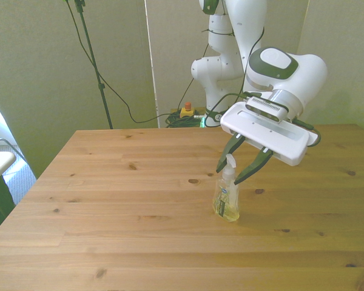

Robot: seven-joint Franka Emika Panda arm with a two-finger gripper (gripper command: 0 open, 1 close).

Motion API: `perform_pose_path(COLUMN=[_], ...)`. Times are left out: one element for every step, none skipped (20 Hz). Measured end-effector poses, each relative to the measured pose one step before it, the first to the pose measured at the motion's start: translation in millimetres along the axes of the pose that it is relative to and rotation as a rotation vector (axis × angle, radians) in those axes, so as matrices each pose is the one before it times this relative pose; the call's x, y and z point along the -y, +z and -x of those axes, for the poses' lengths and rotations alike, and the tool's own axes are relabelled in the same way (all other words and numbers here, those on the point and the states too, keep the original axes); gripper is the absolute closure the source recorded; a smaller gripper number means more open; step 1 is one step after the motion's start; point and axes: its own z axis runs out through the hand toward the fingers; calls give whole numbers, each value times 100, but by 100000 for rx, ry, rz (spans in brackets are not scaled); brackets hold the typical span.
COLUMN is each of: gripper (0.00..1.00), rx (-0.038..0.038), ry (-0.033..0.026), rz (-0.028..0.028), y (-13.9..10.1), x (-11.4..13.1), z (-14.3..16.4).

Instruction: Stand the sanitizer

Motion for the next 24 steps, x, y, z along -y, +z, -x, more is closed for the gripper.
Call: perform_pose_path(gripper=[0,0,0,0,0,0,0,0,0,0,0,0,0,0,0,0,0,0,0,0,0,0,0,0], rx=[2047,2568,2589,2952,2902,2484,2215,3106,3781,3919,4558,4362,4076,3844,3673,3484,3272,3140,2909,2876,2875,2998,3079,3186], ry=[-7,-244,-652,-769,-974,-923,-686,-867,-1120,-1018,-1254,-1811,-2171,-2300,-2522,-2854,-2905,-2953,-2743,-2772,-2816,-2932,-2971,-3127], rz=[110,656,680,740,767,651,615,619,848,879,1015,1057,1446,1544,1340,1227,1107,1267,1664,1827,1935,1942,1958,1762], y=[-18,-79,-158,-243,-244,-250,-218,-199,-213,-282,-405,-529,-544,-664,-703,-673,-609,-518,-455,-363,-307,-278,-291,-244], x=[-5,35,56,27,-1,14,50,-31,-106,-98,-175,-317,-491,-581,-594,-637,-659,-627,-584,-516,-460,-397,-433,-480], z=[-11,-108,-149,-172,-170,-236,-232,-124,-71,-79,18,208,376,534,581,567,537,450,348,250,119,30,-106,-206])
